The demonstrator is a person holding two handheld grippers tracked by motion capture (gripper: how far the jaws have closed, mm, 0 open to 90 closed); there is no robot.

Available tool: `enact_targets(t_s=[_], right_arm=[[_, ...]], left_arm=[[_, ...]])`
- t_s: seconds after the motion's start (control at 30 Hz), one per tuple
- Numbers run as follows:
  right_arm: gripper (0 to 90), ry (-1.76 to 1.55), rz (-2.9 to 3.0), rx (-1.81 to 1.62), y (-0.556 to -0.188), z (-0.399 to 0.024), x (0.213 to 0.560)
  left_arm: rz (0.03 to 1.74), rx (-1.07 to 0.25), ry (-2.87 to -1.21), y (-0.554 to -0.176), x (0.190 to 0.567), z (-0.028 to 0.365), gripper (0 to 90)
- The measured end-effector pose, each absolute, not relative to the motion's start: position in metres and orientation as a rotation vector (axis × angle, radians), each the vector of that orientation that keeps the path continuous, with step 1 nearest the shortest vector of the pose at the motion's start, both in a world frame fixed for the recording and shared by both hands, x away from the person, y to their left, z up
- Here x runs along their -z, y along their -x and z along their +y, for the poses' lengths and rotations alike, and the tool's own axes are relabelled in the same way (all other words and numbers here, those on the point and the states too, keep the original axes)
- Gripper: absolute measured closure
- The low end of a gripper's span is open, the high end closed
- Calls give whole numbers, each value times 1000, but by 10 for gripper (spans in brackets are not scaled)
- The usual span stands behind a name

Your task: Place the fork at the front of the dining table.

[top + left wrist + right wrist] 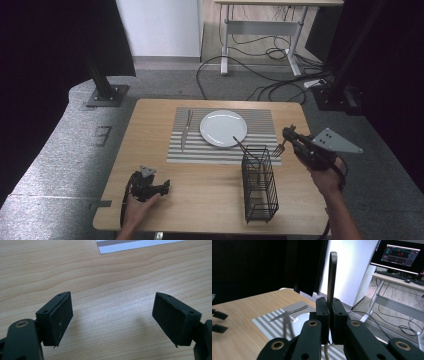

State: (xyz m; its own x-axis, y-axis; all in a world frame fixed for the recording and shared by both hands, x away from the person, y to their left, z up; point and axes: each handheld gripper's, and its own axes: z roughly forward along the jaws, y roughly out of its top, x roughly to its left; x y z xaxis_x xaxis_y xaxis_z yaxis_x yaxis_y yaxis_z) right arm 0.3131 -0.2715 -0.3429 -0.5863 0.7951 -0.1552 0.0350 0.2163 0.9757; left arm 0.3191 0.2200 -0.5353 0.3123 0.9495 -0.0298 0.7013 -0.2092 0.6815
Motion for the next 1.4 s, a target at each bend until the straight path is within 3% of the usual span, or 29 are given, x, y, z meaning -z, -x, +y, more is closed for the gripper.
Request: enact_targets(t_s=[0.27, 0.57, 1.4], right_arm=[[864, -821, 1876, -1382, -364, -287, 343], [863, -921, 1951, -1381, -431, -295, 385], [863, -987, 2049, -1395, -461, -278, 430]], left_arm=[[1461, -545, -1987, -318, 536, 220, 169], [1458, -569, -1995, -314, 535, 218, 169], [1463, -567, -1999, -314, 536, 221, 169]])
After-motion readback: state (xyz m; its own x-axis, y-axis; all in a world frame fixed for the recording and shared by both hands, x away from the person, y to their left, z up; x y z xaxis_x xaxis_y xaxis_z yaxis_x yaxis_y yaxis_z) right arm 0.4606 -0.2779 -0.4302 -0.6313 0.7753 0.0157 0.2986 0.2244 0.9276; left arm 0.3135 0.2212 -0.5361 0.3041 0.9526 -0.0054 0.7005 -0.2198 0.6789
